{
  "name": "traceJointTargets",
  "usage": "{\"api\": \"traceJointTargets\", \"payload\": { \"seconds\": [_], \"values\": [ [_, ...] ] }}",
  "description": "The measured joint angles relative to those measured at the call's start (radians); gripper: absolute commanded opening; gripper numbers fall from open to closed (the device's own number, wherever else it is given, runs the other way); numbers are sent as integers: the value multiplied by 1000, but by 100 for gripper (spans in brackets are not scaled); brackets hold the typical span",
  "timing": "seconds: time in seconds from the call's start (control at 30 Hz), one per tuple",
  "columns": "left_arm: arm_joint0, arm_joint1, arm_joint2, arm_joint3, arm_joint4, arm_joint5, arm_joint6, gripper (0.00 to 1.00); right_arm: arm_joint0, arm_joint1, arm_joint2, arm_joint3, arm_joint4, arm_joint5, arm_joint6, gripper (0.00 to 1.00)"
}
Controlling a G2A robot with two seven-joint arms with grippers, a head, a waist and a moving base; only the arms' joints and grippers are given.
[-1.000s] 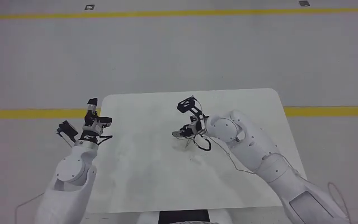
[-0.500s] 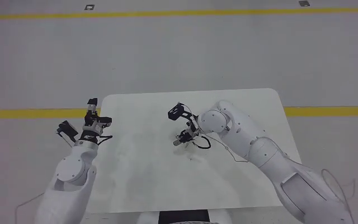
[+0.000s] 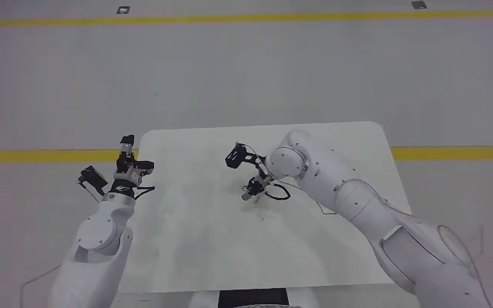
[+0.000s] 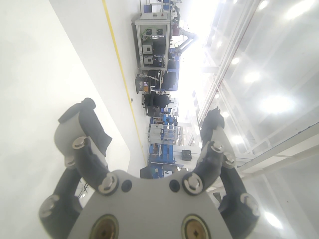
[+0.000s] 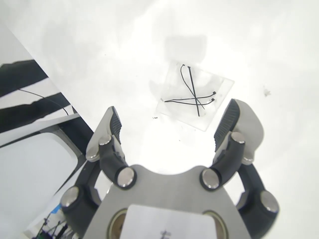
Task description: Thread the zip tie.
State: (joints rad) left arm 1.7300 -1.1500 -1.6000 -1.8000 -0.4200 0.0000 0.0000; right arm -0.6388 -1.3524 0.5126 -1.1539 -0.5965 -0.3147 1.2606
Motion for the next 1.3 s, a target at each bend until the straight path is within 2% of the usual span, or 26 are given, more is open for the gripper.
{"api": "traceJointTargets", "payload": {
  "seconds": [0.1, 0.3, 0.4, 0.7, 0.8, 1.03, 1.07, 1.1, 1.13, 1.2, 1.3],
  "values": [
    [0, 0, 0, 0, 0, 0, 0, 100, 48, -35, -43, 69, 24, -27, 16, 100],
    [0, 0, 0, 0, 0, 0, 0, 100, 113, -90, -120, 196, 94, -25, 18, 100],
    [0, 0, 0, 0, 0, 0, 0, 100, 119, -92, -126, 204, 63, -25, 14, 100],
    [0, 0, 0, 0, 0, 0, 0, 100, 117, -92, -127, 204, 64, -25, 13, 100],
    [0, 0, 0, 0, 0, 0, 0, 100, 90, -95, -141, 218, 31, -19, -13, 100],
    [0, 0, 0, 0, 0, 0, 0, 100, 78, -110, -147, 260, 19, -25, -39, 100],
    [0, 0, 0, 0, 0, 0, 0, 100, 77, -111, -147, 261, 14, -25, -48, 88],
    [0, 0, 0, 0, 0, 0, 0, 100, 77, -112, -146, 263, 9, -25, -59, 62],
    [0, 0, 0, 0, 0, 0, 0, 100, 77, -112, -144, 264, 5, -25, -65, 48],
    [0, 0, 0, 0, 0, 0, 0, 100, 76, -112, -141, 264, 0, -25, -70, 28],
    [0, 0, 0, 0, 0, 0, 0, 100, 76, -111, -140, 260, -12, -25, -66, 7]
  ]
}}
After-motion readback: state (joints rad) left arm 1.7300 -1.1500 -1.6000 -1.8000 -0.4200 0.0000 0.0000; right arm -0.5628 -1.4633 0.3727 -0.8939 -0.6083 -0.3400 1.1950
